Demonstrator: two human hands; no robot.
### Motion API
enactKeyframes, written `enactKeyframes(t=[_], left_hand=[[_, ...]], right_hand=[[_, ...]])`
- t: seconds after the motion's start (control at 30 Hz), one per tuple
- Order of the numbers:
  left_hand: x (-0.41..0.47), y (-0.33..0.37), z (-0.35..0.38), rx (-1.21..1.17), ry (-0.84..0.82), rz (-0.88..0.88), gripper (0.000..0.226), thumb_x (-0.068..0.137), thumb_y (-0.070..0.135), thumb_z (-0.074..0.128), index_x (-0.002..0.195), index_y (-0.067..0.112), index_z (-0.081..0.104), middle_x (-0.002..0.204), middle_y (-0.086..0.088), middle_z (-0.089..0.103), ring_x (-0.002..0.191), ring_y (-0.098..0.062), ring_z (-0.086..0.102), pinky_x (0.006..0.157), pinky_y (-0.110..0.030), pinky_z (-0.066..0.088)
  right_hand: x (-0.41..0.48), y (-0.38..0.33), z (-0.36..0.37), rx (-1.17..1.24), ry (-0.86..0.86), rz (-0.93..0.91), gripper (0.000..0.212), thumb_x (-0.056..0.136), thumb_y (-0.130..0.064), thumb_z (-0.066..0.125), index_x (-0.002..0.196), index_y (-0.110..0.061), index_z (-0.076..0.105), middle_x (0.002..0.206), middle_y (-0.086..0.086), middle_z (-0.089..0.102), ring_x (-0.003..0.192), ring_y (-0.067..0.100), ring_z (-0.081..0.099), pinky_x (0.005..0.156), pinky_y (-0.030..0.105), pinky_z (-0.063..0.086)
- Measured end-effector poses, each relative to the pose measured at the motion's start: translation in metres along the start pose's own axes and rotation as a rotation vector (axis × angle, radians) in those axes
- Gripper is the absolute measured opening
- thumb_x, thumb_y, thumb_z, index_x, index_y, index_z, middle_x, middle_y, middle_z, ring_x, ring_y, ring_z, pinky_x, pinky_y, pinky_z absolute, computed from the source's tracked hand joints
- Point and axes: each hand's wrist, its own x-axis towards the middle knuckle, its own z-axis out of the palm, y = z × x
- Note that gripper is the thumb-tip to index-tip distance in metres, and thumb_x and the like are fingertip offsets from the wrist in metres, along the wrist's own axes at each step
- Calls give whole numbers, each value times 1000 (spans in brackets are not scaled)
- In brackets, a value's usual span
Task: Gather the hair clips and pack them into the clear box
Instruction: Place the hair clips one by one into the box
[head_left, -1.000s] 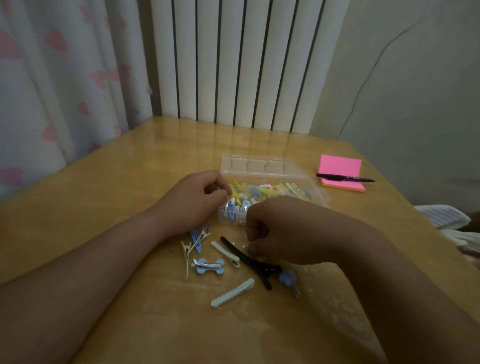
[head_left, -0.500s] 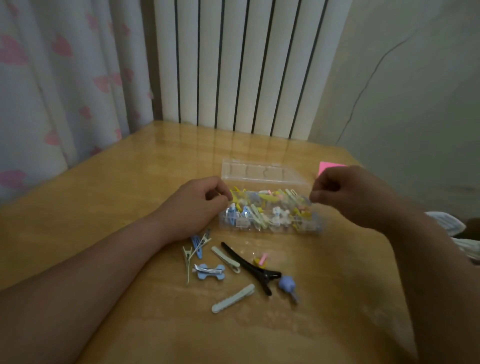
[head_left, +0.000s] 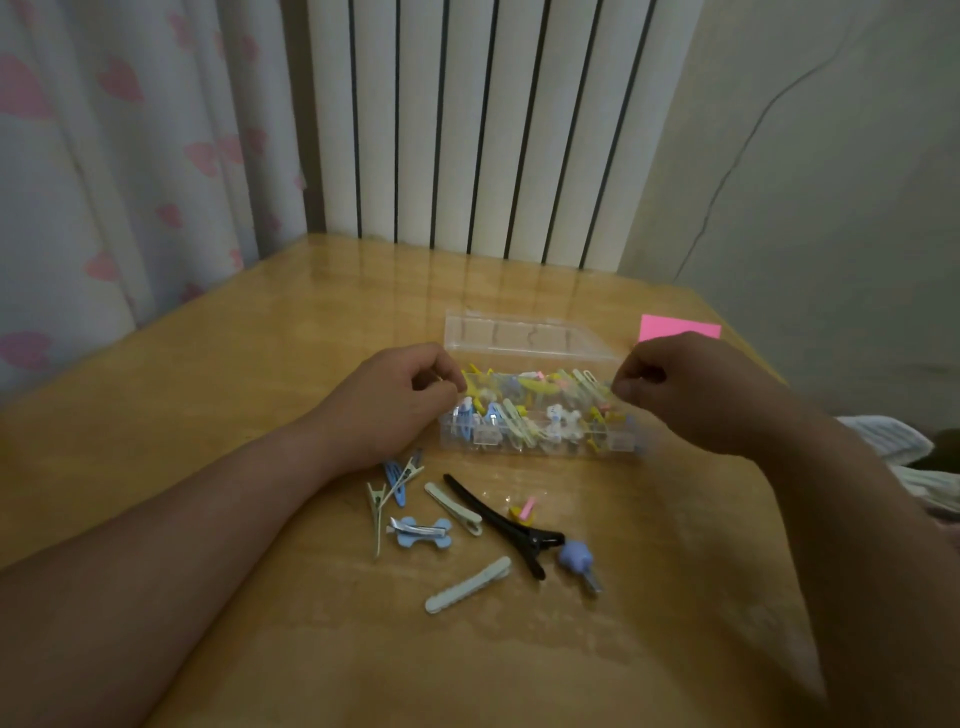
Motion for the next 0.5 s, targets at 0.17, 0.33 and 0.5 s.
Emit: enactKeyframes(t=[0.17, 0.33, 0.5], left_hand=[[-1, 0, 0, 10, 3, 7, 12, 98, 22, 64, 96, 29, 74, 88, -2, 71, 81, -21, 64, 75, -41, 54], [0, 0, 0, 8, 5, 1, 12, 98, 22, 64, 97, 28, 74, 79, 7, 64, 65, -1, 53, 64, -28, 45], [0, 0, 0, 13, 5, 3, 13, 99, 20, 63, 98, 27, 74, 81, 5, 66, 65, -2, 54, 63, -25, 46]], right_hand=[[-4, -12, 4, 15, -4, -71, 8, 101, -34, 66, 101, -29, 72, 95, -12, 68, 87, 4, 62, 73, 26, 50], [-10, -27, 4, 25, -70, -115, 9, 98, -38, 70, 104, -32, 72, 96, -13, 67, 86, 5, 63, 75, 27, 55], [-22, -51, 1, 40, -139, -245, 10, 94, -36, 74, 104, -37, 71, 88, -14, 65, 75, 2, 61, 63, 19, 44]])
